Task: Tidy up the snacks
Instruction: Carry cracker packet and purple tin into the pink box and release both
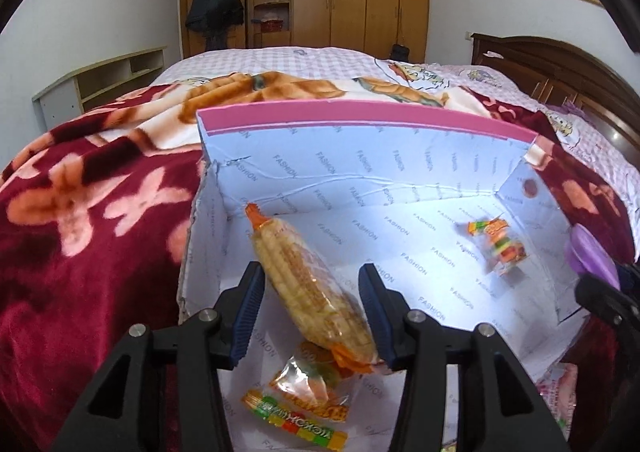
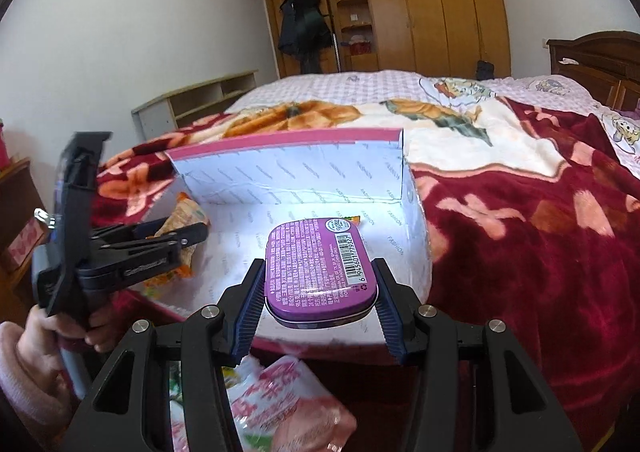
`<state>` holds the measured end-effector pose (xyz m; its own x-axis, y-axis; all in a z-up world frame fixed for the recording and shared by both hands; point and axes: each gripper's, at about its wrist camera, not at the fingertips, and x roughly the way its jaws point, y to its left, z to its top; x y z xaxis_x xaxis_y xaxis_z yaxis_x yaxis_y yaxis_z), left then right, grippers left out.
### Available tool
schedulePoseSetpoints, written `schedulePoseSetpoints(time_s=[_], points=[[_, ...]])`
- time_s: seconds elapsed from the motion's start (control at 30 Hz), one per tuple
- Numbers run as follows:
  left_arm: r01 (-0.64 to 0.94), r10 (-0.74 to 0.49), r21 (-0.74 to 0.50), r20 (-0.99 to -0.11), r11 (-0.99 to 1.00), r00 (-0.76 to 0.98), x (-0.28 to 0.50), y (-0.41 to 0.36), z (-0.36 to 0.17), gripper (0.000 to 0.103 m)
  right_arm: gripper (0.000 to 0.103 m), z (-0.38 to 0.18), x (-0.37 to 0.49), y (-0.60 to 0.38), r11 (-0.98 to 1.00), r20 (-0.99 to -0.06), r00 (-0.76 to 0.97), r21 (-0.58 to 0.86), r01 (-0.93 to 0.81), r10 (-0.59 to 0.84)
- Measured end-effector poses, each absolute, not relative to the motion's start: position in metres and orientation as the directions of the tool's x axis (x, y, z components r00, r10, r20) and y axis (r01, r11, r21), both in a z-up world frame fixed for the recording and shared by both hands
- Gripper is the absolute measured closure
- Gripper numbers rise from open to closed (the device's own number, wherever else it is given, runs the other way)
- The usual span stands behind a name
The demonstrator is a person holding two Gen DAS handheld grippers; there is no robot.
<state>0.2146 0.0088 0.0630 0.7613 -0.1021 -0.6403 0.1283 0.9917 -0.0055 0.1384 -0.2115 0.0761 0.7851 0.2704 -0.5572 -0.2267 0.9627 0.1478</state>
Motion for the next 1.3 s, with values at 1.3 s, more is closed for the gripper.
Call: schedulePoseSetpoints(time_s=[1.3], points=[[0.123,-0.095,0.0,-0.633,0.992,0.768,0.177,0.012,0.088,0.044,0.049,0.083,0.114,-0.212,0.96,-0.53,0.802,0.199,-0.198,0.275]])
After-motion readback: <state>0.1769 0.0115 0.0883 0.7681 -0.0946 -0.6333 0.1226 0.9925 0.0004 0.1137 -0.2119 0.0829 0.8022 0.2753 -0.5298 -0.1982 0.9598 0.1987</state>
